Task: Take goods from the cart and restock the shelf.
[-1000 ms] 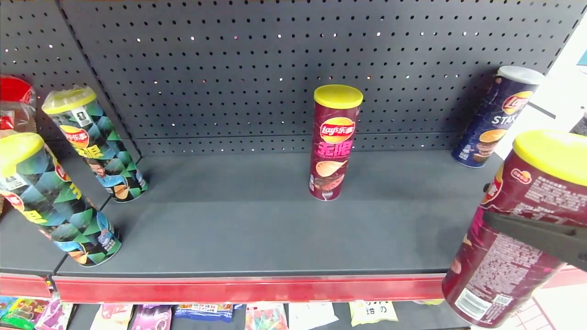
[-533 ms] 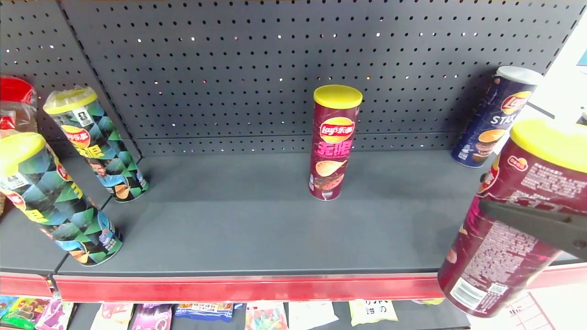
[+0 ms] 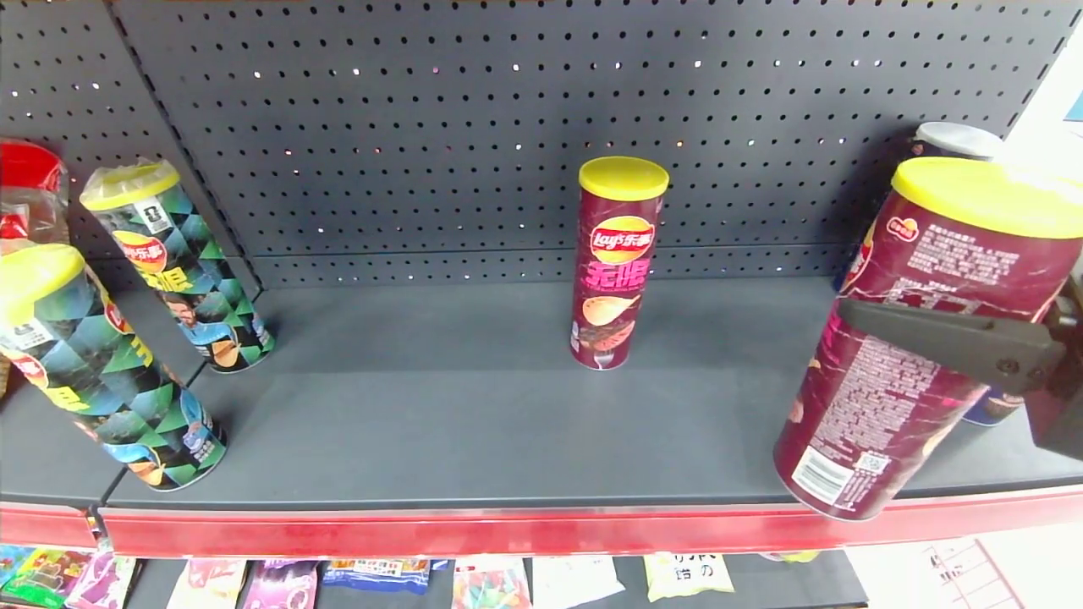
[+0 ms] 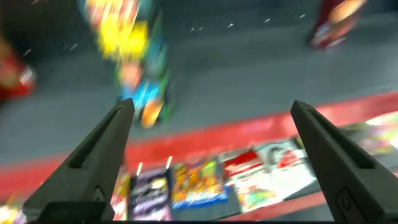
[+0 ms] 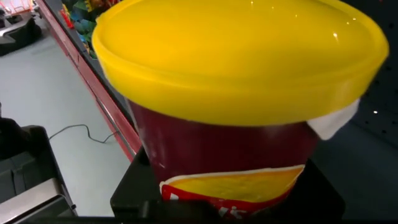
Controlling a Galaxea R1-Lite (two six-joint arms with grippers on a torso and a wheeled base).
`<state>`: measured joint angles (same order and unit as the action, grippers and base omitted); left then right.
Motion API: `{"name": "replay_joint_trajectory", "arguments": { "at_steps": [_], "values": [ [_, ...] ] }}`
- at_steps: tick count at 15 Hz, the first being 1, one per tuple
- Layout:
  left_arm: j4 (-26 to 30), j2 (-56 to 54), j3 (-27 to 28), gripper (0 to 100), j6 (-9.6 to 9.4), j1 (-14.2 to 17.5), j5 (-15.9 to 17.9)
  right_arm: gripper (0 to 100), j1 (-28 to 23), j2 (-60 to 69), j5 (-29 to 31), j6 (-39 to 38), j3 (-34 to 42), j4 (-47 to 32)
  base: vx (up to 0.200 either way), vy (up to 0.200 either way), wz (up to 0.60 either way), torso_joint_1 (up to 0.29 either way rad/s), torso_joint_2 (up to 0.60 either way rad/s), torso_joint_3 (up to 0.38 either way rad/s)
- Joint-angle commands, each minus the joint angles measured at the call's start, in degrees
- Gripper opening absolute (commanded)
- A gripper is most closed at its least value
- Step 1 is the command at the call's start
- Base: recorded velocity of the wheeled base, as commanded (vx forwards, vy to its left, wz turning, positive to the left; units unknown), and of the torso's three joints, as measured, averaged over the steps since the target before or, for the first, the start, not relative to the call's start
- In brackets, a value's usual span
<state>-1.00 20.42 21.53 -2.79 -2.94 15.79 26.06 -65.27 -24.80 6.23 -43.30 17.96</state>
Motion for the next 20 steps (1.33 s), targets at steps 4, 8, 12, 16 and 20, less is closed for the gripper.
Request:
{"name": "replay_joint_trajectory", "arguments": {
  "at_steps": [4, 8, 12, 16, 20],
  "values": [
    [-7.6, 44.8, 22.0, 100, -2.39, -20.9, 15.3, 0, -2.1, -0.1, 0.2, -0.7, -0.4, 0.1, 0.000, 0.000, 0.00, 0.000, 0.00, 0.000],
    [-15.9, 65.8, 35.1, 100, -2.57, -25.0, 18.0, 0, -2.3, 2.1, 0.5, -1.8, 2.0, 0.1, 0.000, 0.000, 0.00, 0.000, 0.00, 0.000],
    [-21.8, 77.7, 45.3, 100, -3.01, -25.4, 19.1, 0, -2.4, 2.3, 1.8, -2.1, 1.9, 0.1, 0.000, 0.000, 0.00, 0.000, 0.00, 0.000],
    [-21.9, 82.3, 50.1, 100, -3.01, -25.9, 18.9, 0, -2.8, 2.3, 1.8, -2.0, 1.9, 0.1, 0.000, 0.000, 0.00, 0.000, 0.00, 0.000],
    [-21.9, 85.6, 54.0, 100, -3.01, -27.7, 19.0, 0, -3.4, 2.3, 1.8, -2.0, 1.9, 0.1, 0.000, 0.000, 0.00, 0.000, 0.00, 0.000]
  ]
}}
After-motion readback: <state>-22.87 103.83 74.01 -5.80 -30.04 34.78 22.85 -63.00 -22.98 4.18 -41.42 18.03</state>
